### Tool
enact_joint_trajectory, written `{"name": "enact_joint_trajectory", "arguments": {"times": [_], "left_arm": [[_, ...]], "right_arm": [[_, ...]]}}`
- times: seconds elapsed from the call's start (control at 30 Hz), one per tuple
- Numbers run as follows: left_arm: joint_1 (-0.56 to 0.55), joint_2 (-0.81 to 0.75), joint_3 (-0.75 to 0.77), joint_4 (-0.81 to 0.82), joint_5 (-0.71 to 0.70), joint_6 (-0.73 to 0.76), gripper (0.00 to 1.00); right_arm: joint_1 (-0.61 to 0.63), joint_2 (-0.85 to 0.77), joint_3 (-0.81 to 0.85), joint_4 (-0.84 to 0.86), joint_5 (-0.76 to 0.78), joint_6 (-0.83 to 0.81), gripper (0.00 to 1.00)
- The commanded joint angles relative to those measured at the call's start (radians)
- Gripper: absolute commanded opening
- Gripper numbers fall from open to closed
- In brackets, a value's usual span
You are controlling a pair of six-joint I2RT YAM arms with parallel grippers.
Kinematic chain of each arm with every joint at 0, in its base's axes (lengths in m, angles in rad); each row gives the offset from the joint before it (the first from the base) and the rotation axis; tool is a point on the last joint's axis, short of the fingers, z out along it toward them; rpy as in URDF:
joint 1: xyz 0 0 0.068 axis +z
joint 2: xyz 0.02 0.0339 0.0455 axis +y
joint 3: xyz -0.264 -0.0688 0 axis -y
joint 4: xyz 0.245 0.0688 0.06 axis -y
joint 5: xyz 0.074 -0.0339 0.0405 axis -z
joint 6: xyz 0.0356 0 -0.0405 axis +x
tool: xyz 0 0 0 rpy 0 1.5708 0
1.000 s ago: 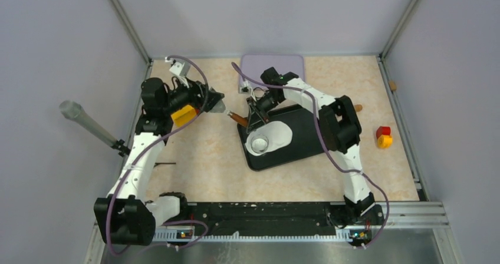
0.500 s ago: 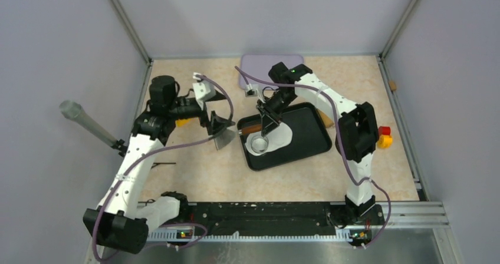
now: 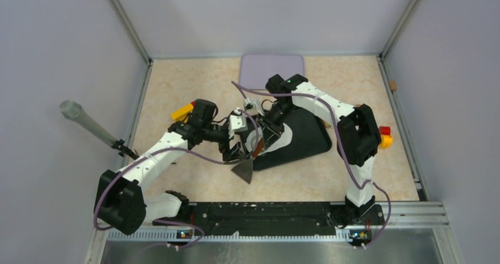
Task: Roll out the dumpling wrappers from the dough
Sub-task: Pick up the spatula from the work surface.
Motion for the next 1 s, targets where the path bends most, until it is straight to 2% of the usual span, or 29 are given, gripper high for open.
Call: {"name": "enact_joint_trajectory", "arguments": {"times": [0.0, 0.33, 0.7, 0.87, 0.97], "left_arm": [[-0.012, -0.004, -0.055, 0.147, 0.028, -0.048, 0.99], [-0.011, 0.181, -0.046, 0.060, 0.211, -0.014, 0.99], [-0.012, 0.280, 0.061, -0.122, 0.397, 0.079, 0.96], [-0.015, 0.314, 0.090, -0.142, 0.413, 0.070, 0.88], [-0.019, 0.330, 0.102, -0.143, 0.412, 0.049, 0.71]], "right_arm": [[0.009, -0.039, -0.011, 0.062, -0.023, 0.026, 0.00], [0.009, -0.051, 0.014, 0.047, -0.062, 0.016, 0.00], [0.009, -0.078, 0.060, 0.030, -0.092, 0.010, 0.00], [0.009, -0.087, 0.083, 0.034, -0.104, 0.029, 0.00], [0.009, -0.103, 0.086, 0.045, -0.104, 0.042, 0.00]]}}
